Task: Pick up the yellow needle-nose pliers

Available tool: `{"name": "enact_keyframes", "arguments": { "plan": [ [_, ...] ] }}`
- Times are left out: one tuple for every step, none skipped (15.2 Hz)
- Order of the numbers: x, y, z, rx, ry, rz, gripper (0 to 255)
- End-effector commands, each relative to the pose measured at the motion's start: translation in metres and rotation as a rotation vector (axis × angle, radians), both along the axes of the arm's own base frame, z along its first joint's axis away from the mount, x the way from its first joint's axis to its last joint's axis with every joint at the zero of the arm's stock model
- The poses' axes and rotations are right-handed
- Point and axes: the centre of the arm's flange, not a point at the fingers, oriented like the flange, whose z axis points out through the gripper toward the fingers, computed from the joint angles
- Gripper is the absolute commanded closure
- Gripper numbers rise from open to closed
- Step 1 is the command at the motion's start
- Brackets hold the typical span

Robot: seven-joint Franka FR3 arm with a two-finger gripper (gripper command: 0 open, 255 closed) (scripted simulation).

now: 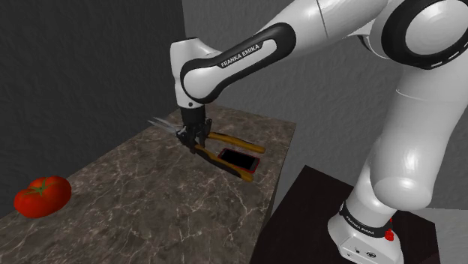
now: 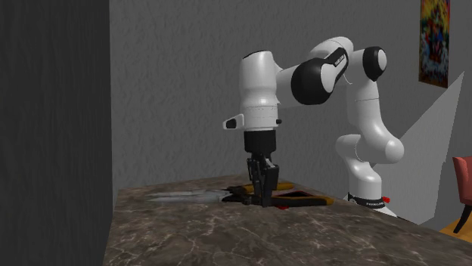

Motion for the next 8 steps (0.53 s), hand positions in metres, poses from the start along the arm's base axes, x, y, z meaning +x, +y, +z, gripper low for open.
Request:
{"name": "enact_keyframes", "arguments": {
  "plan": [
    [0.0, -0.001, 0.011, 0.0, 0.0, 0.0, 255],
    [0.0, -0.001, 0.016, 0.0, 0.0, 0.0, 255],
    [0.0, -0.001, 0.021, 0.0, 0.0, 0.0, 255],
    [0.0, -0.001, 0.027, 0.0, 0.0, 0.0, 255],
    [0.0, -0.001, 0.032, 0.0, 0.0, 0.0, 255],
    [0.0, -0.001, 0.037, 0.0, 0.0, 0.0, 255],
    [0.0, -0.001, 0.042, 0.0, 0.0, 0.0, 255],
    [0.0, -0.001, 0.048, 0.0, 0.0, 0.0, 255]
  ]
}}
